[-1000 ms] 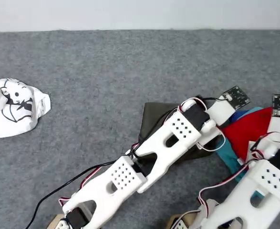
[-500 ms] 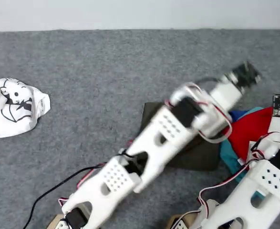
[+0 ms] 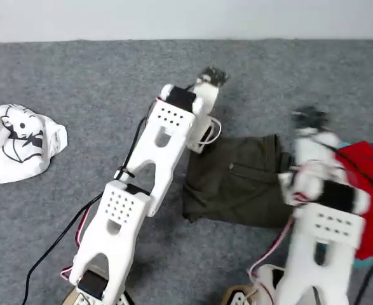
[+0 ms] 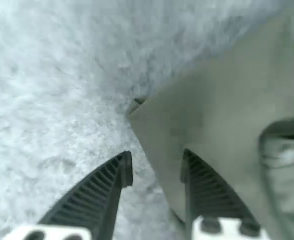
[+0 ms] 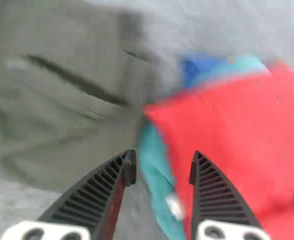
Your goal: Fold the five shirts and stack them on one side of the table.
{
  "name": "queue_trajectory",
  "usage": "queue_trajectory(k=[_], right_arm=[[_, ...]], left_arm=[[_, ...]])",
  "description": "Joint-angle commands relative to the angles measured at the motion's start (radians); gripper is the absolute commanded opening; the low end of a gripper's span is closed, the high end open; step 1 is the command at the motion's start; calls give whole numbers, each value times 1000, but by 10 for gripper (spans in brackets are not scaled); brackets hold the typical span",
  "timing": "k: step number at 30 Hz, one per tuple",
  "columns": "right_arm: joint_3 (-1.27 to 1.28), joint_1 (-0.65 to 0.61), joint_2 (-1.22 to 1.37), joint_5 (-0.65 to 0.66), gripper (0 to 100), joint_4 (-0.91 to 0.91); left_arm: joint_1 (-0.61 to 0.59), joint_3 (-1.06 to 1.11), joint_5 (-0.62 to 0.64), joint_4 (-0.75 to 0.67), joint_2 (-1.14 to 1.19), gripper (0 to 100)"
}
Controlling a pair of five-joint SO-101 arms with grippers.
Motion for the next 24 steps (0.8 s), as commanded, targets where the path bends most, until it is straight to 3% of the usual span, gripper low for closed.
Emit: queue_trajectory(k=[1,5,11,15,24], right_arm=[[-15,-226,21,5,184,-44],[-15,-344,176,6,183,-119],[-57,-351,469,-5,183,-300],[-133,-349,625,-78,183,-351],[-288,-348,581,-81,183,-183]], left_arm=[[-14,2,-60,-8,63,160],[-15,-21,-58,-74,123,83],[-26,-113,-57,-55,167,64],[-26,-137,-55,-54,178,62],[-147,-272,60,18,170,124]])
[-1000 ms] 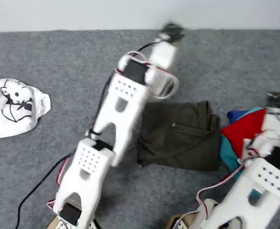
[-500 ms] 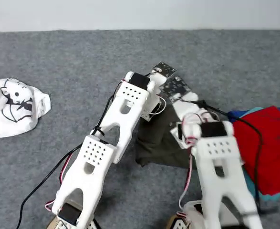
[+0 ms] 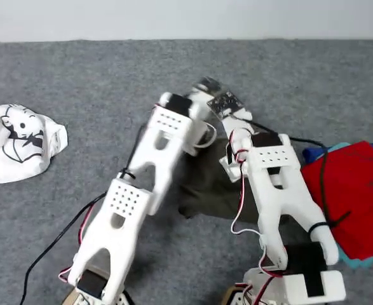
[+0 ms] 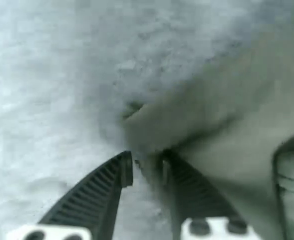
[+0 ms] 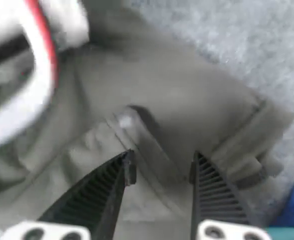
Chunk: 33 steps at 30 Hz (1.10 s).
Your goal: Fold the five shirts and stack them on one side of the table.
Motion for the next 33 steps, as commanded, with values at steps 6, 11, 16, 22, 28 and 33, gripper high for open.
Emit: queue_trajectory(k=[6,11,16,22,28,33], right_arm=[[-61,-12,-59,-9,183,30],[-66,-53,10,-9,183,8],[-66,-137,96,-9,183,-91],[-72,-154,156,-9,170,-128],[-74,-113,185,72,9,-130],[-83,-77,131,86,10,-62]], left_arm=[[-207,-99,38,20,-12,123],[-241,-94,83,17,3,122],[-236,-114,149,-21,72,120],[-238,-170,150,3,106,119],[-238,-170,150,3,106,119],[-236,-170,150,3,106,119]])
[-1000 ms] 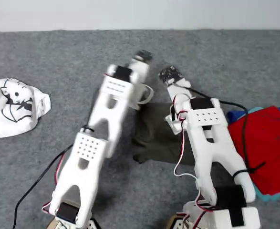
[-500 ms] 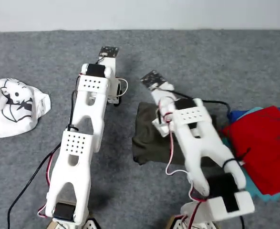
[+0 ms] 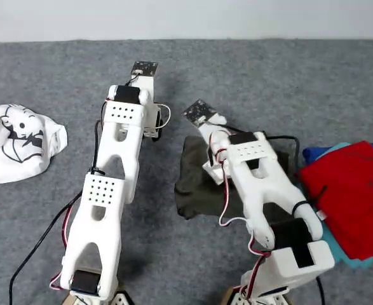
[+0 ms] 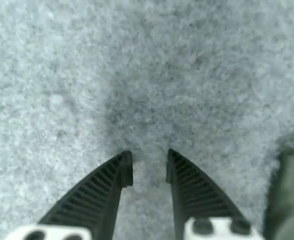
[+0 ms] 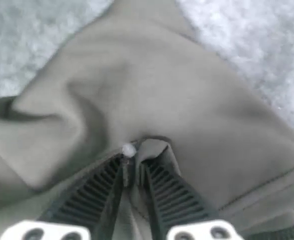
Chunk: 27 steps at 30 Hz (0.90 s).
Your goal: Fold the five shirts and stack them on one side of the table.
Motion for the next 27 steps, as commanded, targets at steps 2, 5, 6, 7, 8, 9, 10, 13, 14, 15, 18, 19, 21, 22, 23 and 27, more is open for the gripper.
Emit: queue_trajectory(k=[2,5,6,7,8,9,10,13,14,15,18,19,21,22,23,27], right_arm=[[-43,22,-113,18,10,87],[-43,24,-206,20,10,166],[-43,24,-232,20,10,193],[-41,25,-255,20,10,214],[-40,30,-277,20,10,236],[-40,35,-295,20,10,255],[-40,44,-312,21,10,275],[-40,88,-354,84,10,352],[-38,111,-363,114,10,384],[-38,133,-371,135,10,415],[-15,202,-387,175,10,486],[5,214,-394,186,10,496],[68,225,-407,209,10,501],[103,225,-417,219,11,496],[133,225,-424,226,11,493],[233,229,-456,227,12,455]], left_arm=[[-3,-35,5,5,-6,119],[-3,-35,5,5,-5,119],[-3,-35,5,5,-5,119],[-3,-35,5,5,-5,119],[-3,-35,5,5,-5,119],[-3,-35,5,5,-5,119],[-3,-35,5,5,-5,119],[-3,-35,5,5,-3,119],[-3,-35,5,5,-3,119],[-3,-35,5,5,-3,119],[-3,-35,5,5,-3,119],[-3,-35,5,5,-3,119],[-3,-35,5,5,-3,119],[-3,-35,5,5,-3,119],[-3,-35,5,5,-3,119],[-3,-35,5,5,-2,119]])
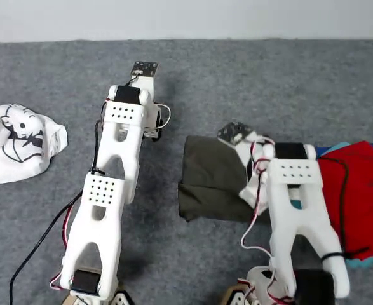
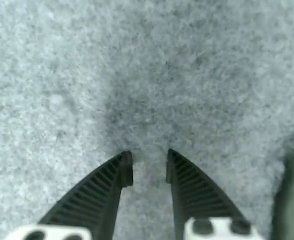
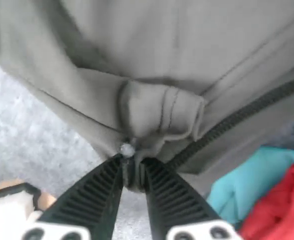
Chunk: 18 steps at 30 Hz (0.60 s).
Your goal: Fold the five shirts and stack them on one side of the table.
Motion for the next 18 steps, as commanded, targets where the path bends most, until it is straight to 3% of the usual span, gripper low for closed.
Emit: queue_trajectory(k=[1,4,9,13,18], right_arm=[[58,15,-50,14,12,-31],[80,15,-58,12,54,-28],[77,81,-131,-92,236,15],[48,134,-208,-101,238,22],[-31,133,-202,-265,238,-151]], left_arm=[[-3,-33,5,5,-6,119],[-3,-33,5,5,-6,119],[-3,-33,5,5,-6,119],[-2,-33,5,5,-6,119],[-2,-33,5,8,-5,119]])
